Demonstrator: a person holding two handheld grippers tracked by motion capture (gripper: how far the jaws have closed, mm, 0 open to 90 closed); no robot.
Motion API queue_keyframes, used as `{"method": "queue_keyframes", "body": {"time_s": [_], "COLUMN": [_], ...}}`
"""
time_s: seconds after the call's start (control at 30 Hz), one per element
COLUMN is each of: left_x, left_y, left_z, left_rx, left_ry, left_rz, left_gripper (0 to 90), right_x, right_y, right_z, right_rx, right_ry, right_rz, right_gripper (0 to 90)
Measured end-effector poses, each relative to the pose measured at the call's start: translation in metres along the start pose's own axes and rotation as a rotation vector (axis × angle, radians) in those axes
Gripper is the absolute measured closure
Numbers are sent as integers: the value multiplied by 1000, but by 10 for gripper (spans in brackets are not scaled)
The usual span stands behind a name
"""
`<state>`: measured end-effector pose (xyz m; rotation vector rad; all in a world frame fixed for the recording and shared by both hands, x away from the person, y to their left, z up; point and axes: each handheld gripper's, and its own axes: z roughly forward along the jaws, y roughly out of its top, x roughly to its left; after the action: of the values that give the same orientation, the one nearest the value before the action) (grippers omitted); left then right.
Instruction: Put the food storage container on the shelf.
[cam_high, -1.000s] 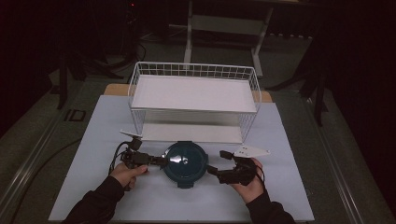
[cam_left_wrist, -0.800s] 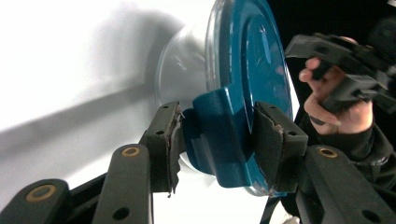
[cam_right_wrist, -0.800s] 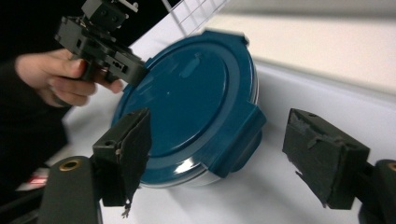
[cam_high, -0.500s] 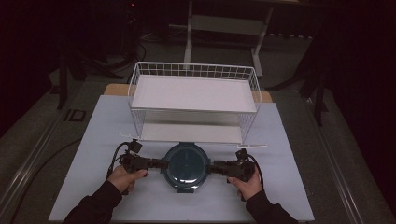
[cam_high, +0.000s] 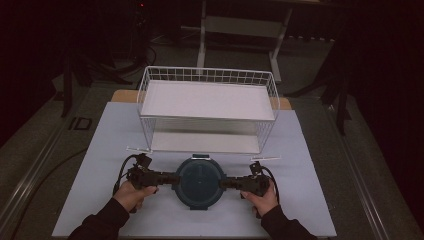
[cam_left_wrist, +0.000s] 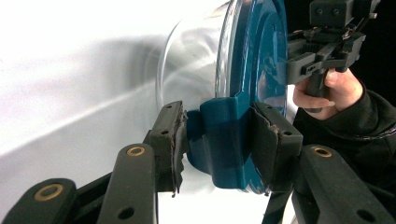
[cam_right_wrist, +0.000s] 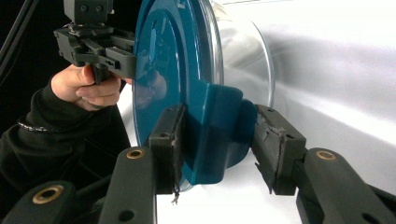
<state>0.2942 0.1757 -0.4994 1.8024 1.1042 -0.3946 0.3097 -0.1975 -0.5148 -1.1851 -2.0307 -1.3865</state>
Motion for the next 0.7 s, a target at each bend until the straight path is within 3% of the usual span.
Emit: {"method": "queue_keyframes", "body": {"time_s": [0.13, 0.33, 0.43, 0.47, 0.7], "left_x": [-2, -5, -5, -5, -9], "left_y": [-5, -13, -14, -14, -12], "left_z": [-1, -1, -1, -1, 0], "left_rx": [-20, -56, -68, -66, -65], "left_ry": [1, 15, 15, 16, 26], "left_rz": [9, 27, 22, 21, 11], "left_gripper": [574, 573, 572, 572, 573], "right_x": [2, 5, 7, 8, 11], "right_y": [-2, -6, -7, -5, -5], "right_z": [0, 0, -1, -1, -3], "right_rx": [-8, -26, -27, -16, -20], "right_ry": [2, -6, -13, -12, -18], "right_rz": [-5, -58, -46, -19, -24], "right_gripper": [555, 554, 562, 567, 572]}}
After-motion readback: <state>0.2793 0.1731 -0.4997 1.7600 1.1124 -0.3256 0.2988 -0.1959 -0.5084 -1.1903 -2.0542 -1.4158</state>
